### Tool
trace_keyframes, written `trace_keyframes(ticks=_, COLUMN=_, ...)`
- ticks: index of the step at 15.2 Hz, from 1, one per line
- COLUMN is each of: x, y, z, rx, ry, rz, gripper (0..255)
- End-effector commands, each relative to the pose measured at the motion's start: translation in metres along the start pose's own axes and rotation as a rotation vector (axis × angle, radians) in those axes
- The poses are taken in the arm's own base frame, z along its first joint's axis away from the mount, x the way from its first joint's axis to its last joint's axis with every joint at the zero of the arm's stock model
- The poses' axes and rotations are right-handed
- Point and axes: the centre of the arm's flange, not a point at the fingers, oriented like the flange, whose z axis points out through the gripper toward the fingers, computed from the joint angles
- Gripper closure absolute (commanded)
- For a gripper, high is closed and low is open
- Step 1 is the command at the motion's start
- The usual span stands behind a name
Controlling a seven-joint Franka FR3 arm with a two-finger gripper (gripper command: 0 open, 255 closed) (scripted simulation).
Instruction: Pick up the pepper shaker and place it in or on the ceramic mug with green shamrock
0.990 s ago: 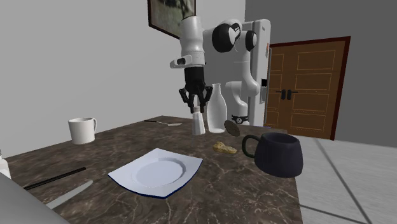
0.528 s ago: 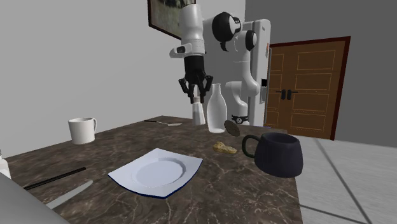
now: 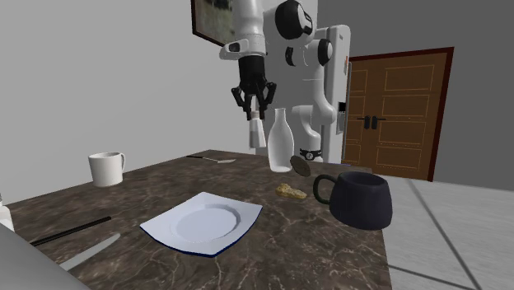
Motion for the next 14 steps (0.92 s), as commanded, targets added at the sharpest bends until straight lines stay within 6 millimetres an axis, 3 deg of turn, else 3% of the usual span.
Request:
trace_keyframes(ticks=1, x=0.0, y=-0.001, z=-0.01, rx=0.0, ry=0.0, rz=0.0, gripper=255)
trace_keyframes(ticks=5, x=0.0, y=-0.002, z=-0.028, rx=0.0, ry=0.0, rz=0.0, gripper=255)
trace_keyframes(ticks=14, x=0.018, y=-0.12, z=-0.035, rx=0.0, ry=0.0, rz=0.0, gripper=255)
